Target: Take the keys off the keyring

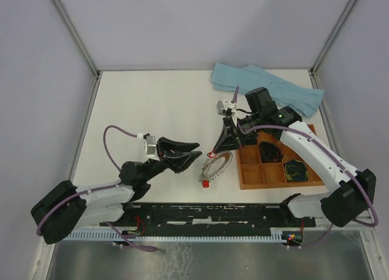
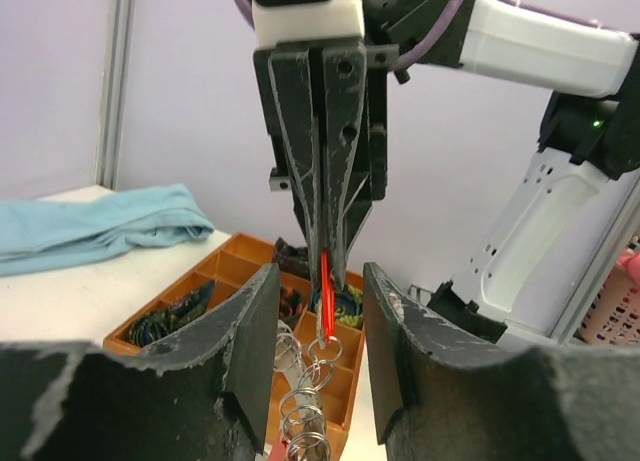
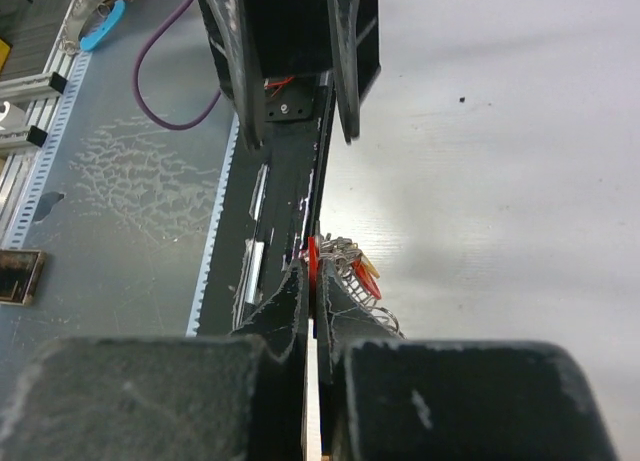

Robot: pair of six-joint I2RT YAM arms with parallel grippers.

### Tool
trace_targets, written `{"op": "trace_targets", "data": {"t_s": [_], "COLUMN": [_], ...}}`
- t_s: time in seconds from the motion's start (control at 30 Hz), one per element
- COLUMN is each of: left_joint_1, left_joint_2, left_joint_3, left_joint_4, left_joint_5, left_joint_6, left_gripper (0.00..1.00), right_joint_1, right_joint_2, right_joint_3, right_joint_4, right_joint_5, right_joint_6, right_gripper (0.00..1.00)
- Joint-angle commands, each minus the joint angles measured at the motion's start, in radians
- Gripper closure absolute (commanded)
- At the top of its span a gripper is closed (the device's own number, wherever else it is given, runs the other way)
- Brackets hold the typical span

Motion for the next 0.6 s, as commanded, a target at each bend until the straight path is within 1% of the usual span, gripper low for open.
{"op": "trace_targets", "data": {"t_s": [0.0,0.1,0.17,0.23,0.37,0.5,0.57], "left_joint_1": [0.001,0.000,0.001,0.002,0.001,0.002,0.001], "left_joint_2": [-0.178,-0.290,-0.350,-0.378,-0.363,-0.291,-0.249], "left_joint_3": [0.007,0.014,-0.002,-0.027,-0.033,0.005,0.014], "left_joint_4": [-0.280,-0.457,-0.489,-0.476,-0.449,-0.450,-0.416], "left_joint_5": [-0.007,0.018,0.037,0.058,0.092,0.140,0.147], "left_joint_6": [0.084,0.190,0.247,0.285,0.326,0.339,0.329], "left_gripper": [0.54,0.52,0.51,0.47,0.45,0.46,0.46], "right_joint_1": [0.003,0.003,0.002,0.002,0.004,0.004,0.004], "right_joint_2": [0.021,0.042,0.048,0.050,0.062,0.071,0.076], "right_joint_3": [0.118,0.155,0.167,0.174,0.200,0.222,0.229], "right_joint_4": [-0.258,-0.359,-0.393,-0.418,-0.488,-0.551,-0.578], "right_joint_5": [-0.026,-0.013,-0.003,0.004,0.013,0.017,0.018], "right_joint_6": [-0.275,-0.379,-0.418,-0.449,-0.531,-0.613,-0.642], "right_gripper": [0.99,0.99,0.99,0.99,0.99,0.99,0.99]}}
